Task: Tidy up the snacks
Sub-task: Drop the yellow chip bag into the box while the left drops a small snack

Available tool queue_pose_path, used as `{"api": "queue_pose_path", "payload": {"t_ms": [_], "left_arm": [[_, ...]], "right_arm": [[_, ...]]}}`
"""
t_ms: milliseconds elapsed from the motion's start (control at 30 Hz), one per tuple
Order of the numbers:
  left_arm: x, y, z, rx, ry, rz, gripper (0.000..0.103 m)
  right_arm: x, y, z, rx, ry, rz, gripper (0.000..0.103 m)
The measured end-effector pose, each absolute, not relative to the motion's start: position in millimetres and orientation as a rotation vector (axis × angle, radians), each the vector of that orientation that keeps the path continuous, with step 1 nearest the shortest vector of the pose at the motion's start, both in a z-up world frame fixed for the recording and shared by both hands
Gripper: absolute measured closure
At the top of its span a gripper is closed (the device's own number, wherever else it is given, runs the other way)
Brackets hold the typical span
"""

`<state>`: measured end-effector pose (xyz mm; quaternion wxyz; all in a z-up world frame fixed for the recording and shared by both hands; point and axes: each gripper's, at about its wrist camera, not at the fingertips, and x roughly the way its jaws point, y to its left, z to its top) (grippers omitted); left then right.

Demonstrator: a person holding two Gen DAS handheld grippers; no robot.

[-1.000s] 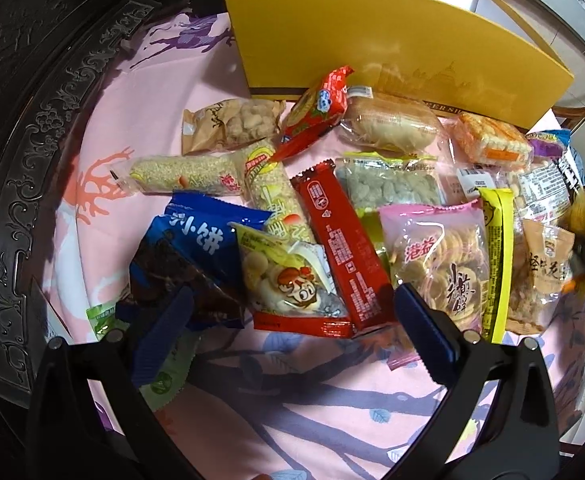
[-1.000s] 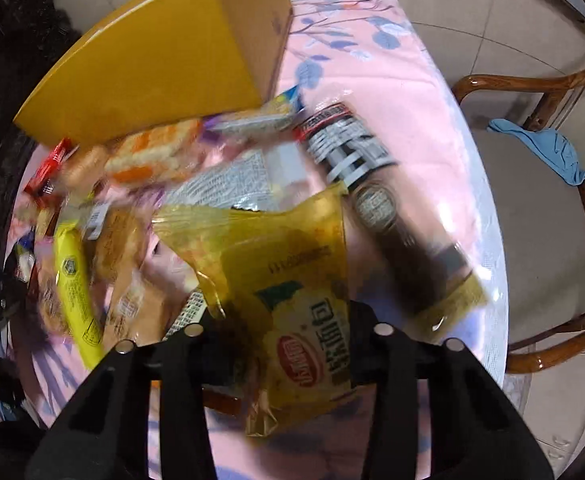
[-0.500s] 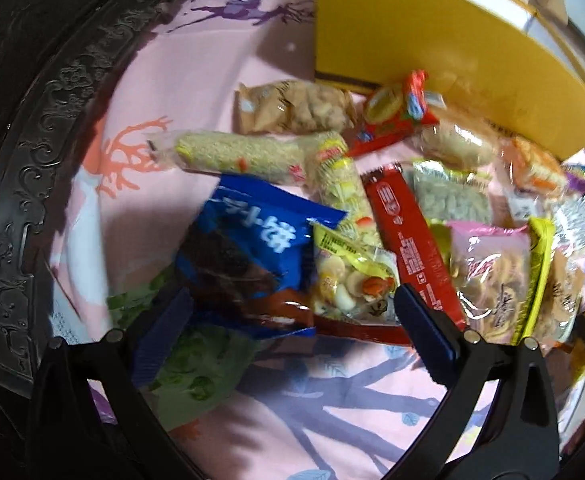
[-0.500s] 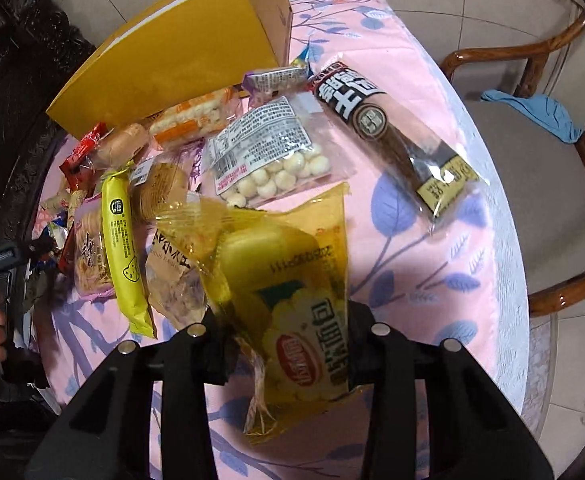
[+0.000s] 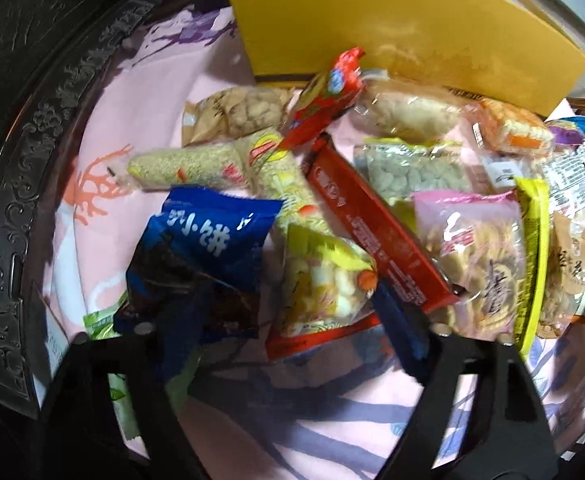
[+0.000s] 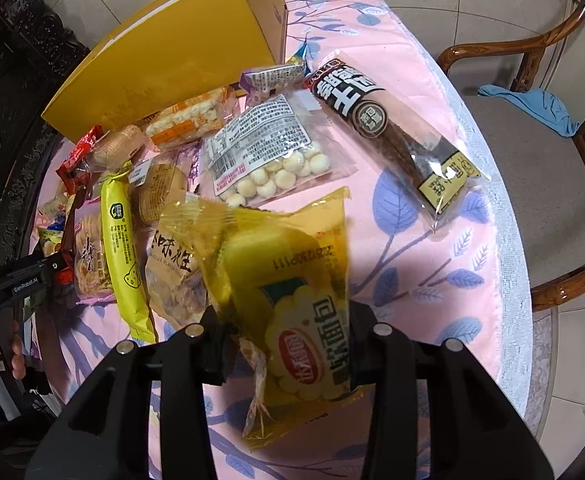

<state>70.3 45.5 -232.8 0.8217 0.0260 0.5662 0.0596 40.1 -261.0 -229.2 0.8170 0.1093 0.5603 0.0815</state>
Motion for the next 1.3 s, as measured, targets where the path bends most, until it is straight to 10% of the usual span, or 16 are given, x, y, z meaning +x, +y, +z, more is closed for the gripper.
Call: {"api": "queue_pose_path", "payload": {"t_ms": [33, 1300], "left_arm": [[70, 45, -229, 0.010, 1.203, 0.053, 0.069], [162, 3, -81, -0.117, 0.959, -0.063, 0.069]], "right_arm": [[40, -260, -228, 0.228, 1.193, 0.172, 0.062], [168, -149, -67, 0.020, 0.875, 0.342, 0.064]]}}
